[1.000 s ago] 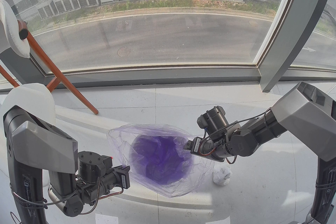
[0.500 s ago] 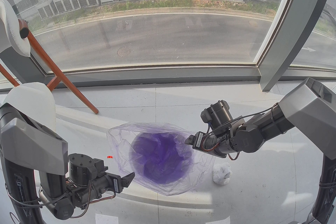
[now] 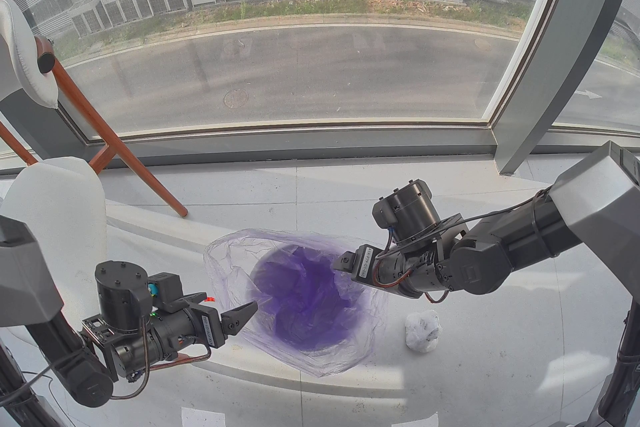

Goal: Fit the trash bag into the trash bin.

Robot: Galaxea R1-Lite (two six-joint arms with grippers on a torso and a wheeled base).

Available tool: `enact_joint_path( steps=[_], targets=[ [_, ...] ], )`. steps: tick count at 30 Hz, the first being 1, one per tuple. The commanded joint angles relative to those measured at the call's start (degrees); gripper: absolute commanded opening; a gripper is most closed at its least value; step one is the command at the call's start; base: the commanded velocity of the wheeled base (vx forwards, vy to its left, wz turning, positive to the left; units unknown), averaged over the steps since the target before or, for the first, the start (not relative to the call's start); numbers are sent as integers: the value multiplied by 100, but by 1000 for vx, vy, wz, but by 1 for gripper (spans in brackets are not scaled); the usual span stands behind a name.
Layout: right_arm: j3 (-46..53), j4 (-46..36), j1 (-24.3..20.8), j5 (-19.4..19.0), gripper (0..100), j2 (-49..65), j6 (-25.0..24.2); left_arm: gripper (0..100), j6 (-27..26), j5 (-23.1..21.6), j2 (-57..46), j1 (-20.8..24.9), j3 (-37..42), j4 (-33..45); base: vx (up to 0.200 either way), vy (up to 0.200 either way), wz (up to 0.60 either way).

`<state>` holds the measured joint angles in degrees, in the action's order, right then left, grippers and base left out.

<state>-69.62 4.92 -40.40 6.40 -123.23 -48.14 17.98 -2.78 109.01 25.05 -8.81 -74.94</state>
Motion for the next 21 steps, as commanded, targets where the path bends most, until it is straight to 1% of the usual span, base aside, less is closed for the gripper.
enact_joint_path(
  steps=[1, 2, 3, 4, 5, 6, 7, 8, 10, 11, 13, 15, 16, 19, 20, 21],
  targets=[
    [-60, 26, -495, -157, 100, 186, -11, 100, 549, -627, -1883, 44, -1509, 2185, 0, 0, 0],
    [-96, 26, -530, -165, 100, 195, -2, 100, 768, -794, -2226, 35, -2045, 3011, 0, 0, 0],
    [-96, 26, -530, -165, 100, 195, -2, 100, 768, -794, -2226, 35, -2045, 3011, 0, 0, 0],
    [-219, 26, -530, -165, 100, 203, -29, 100, 1137, -1067, -2718, 35, -3056, 4523, 0, 0, 0],
    [-271, 26, -530, -157, 100, 212, -46, 100, 1304, -1199, -2912, 35, -3487, 5244, 0, 0, 0],
    [-271, 17, -530, -157, 100, 212, -46, 100, 1331, -1216, -2938, 35, -3566, 5367, 0, 0, 0],
    [-271, 8, -522, -157, 100, 309, -222, 100, 1612, -1489, -3149, 26, -4313, 6808, 0, 0, 0],
    [-254, -53, -504, -157, 100, 379, -328, 100, 1682, -1559, -3149, 26, -4550, 7327, 0, 0, 0],
    [-219, -106, -442, -157, 100, 467, -495, 100, 1726, -1673, -3061, 35, -4726, 7845, 0, 0, 0],
    [-166, -159, -399, -148, 100, 467, -512, 100, 1753, -1744, -2885, 35, -4629, 7792, 0, 0, 0],
    [-96, -229, -240, -130, 100, 485, -486, 100, 1867, -1884, -2578, 61, -4374, 7450, 0, 0, 0],
    [-104, -255, -135, -95, 100, 555, -468, 100, 2280, -2165, -2367, 88, -4040, 6694, 0, 0, 0],
    [-122, -299, -100, -78, 100, 625, -459, 100, 2579, -2288, -2261, 123, -3882, 6254, 0, 0, 0],
    [-140, -457, -47, -78, 100, 871, -407, 100, 3423, -2315, -1866, 334, -3531, 5033, 0, 0, 0],
    [-131, -484, -29, -78, 100, 906, -389, 100, 3493, -2324, -1822, 351, -3487, 4918, 0, 0, 0],
    [-122, -554, 15, -78, 100, 1003, -328, 100, 3713, -2332, -1655, 378, -3285, 4426, 0, 0, 0]
  ],
)
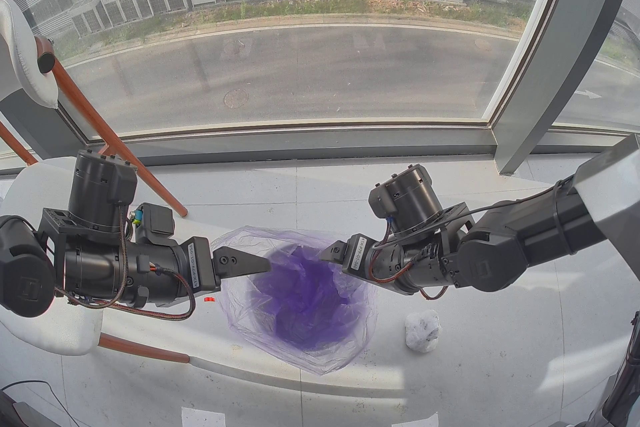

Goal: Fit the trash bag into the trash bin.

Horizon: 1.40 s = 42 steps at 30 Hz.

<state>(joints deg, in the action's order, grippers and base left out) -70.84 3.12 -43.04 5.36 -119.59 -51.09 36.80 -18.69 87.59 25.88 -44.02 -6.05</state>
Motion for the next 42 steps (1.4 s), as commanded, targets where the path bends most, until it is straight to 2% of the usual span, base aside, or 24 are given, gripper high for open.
enact_joint_path(
  steps=[1, 5, 10, 14, 19, 25, 27, 28, 31, 42],
  targets=[
    [26, -426, 288, 26, 100, 735, -24, 100, 1901, -733, 628, 304, 456, -2867, 0, 0, 0],
    [-35, -400, 226, -44, 100, 762, -24, 100, 1839, -698, 1199, 312, 816, -3517, 0, 0, 0],
    [-290, -330, 42, -18, 100, 375, 126, 100, 1918, -654, 1595, 321, 429, -3403, 0, 0, 0],
    [-642, -374, -55, -44, 100, 23, 196, 100, 1874, -399, 1832, 400, 78, -2419, 0, 0, 0],
    [-817, -312, -283, -27, 100, -442, 240, 100, 1839, -91, 2025, 462, -107, -1716, 0, 0, 0],
    [-1134, -312, -362, 26, 100, -1022, 214, 100, 1039, -21, 2131, 541, -54, -679, 0, 0, 0],
    [-1134, -312, -345, 26, 100, -1066, 214, 100, 969, 67, 2148, 532, -63, -643, 0, 0, 0],
    [-1134, -321, -319, 35, 100, -1119, 214, 100, 960, 313, 2166, 497, -133, -652, 0, 0, 0],
    [-1107, -356, -283, 35, 100, -1225, 214, 100, 916, 647, 2438, 233, -326, -687, 0, 0, 0],
    [-1116, -312, 7, 52, 100, -1277, 214, 100, 978, 726, 3124, 207, -1021, -705, 0, 0, 0]
  ],
)
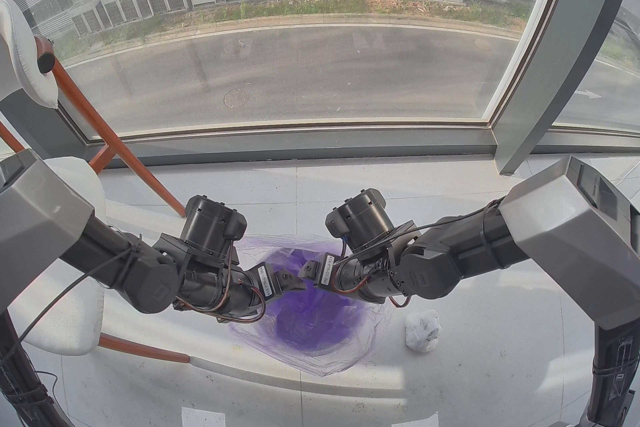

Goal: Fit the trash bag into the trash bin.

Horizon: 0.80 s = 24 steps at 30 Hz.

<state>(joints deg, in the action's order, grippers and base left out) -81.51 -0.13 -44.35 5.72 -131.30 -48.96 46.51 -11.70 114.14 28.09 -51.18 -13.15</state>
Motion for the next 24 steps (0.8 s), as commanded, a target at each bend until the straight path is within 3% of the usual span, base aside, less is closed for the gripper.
enact_joint_path(
  steps=[1, 8, 14, 24],
  targets=[
    [-50, 22, 155, 35, 100, -79, 0, 100, -1, 45, 504, -23, -367, 6, 0, 0, 0],
    [-41, 13, 410, 158, 100, 52, 9, 100, -19, 107, 688, -409, -789, 15, 0, 0, 0],
    [-32, 22, 963, 167, 100, 70, 27, 100, -36, 107, 812, -1112, -1237, 50, 0, 0, 0],
    [-304, 40, 1042, 167, 100, -150, 27, 100, -28, 89, 996, -1095, -1615, 15, 0, 0, 0]
  ],
)
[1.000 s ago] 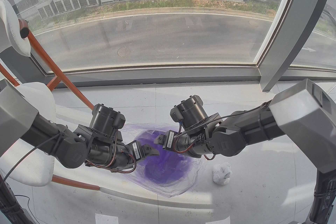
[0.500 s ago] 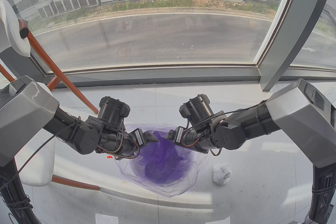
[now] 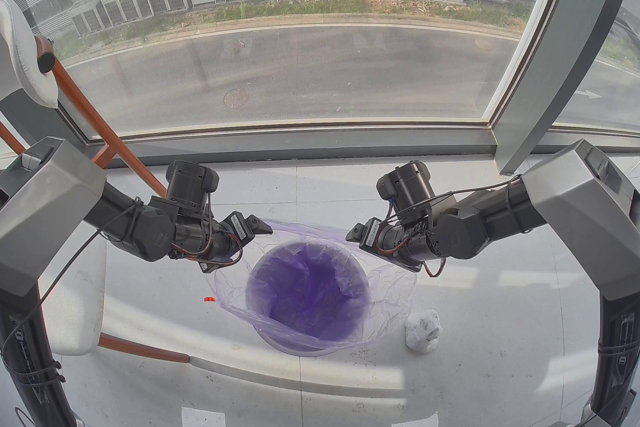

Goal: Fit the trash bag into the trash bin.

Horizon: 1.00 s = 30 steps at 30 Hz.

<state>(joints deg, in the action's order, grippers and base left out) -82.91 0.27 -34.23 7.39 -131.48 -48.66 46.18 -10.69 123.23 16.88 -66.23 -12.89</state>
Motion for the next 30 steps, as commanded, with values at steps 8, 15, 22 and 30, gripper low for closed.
enact_joint_path(
  steps=[8, 15, 22, 30],
  targets=[
    [-656, 0, 127, 0, 100, -475, -29, 100, 40, -12, 640, -10, -663, 14, 0, 0, 0],
    [-841, 8, 294, 17, 100, -669, -29, 100, 67, -30, 939, -27, -962, 40, 0, 0, 0],
    [-920, 8, 426, 52, 100, -827, -38, 100, 84, -47, 1212, -124, -962, 23, 0, 0, 0],
    [-920, 8, 408, 52, 100, -1047, -47, 100, 401, -56, 1229, -150, -918, 23, 0, 0, 0]
  ],
)
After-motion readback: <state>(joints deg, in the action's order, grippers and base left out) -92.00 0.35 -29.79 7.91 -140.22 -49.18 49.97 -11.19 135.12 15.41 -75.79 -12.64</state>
